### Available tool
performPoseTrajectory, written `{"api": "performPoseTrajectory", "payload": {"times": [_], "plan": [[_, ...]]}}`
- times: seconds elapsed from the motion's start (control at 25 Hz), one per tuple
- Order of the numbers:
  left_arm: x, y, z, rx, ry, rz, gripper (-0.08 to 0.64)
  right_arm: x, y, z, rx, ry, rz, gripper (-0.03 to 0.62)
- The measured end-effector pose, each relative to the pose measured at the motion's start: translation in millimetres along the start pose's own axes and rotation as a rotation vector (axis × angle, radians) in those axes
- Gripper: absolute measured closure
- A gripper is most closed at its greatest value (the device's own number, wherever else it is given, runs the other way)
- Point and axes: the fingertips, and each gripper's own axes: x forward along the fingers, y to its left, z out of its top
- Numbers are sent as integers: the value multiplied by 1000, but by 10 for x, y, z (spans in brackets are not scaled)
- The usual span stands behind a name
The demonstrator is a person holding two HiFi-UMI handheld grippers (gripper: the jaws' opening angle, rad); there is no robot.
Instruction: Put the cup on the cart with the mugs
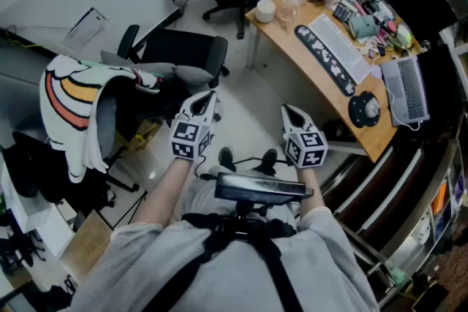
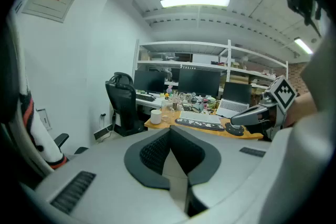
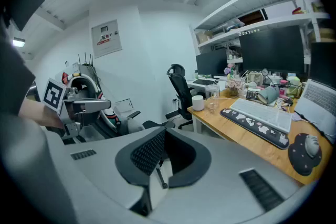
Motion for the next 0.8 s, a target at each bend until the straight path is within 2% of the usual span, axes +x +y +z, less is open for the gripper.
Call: {"api": "performPoseTrajectory", "payload": {"times": [0.12, 0.28, 0.4, 0.8], "plan": [[9, -5, 29, 4, -5, -29, 557, -34, 37, 14, -10, -6, -7, 594], [112, -18, 101, 20, -11, -64, 557, -45, -17, 73, -83, 6, -33, 594], [220, -80, 163, 33, -10, -82, 557, -86, -160, 138, -78, -4, -56, 594], [900, -249, 388, 22, 6, -51, 557, 156, -692, 388, -62, -11, 3, 594]]}}
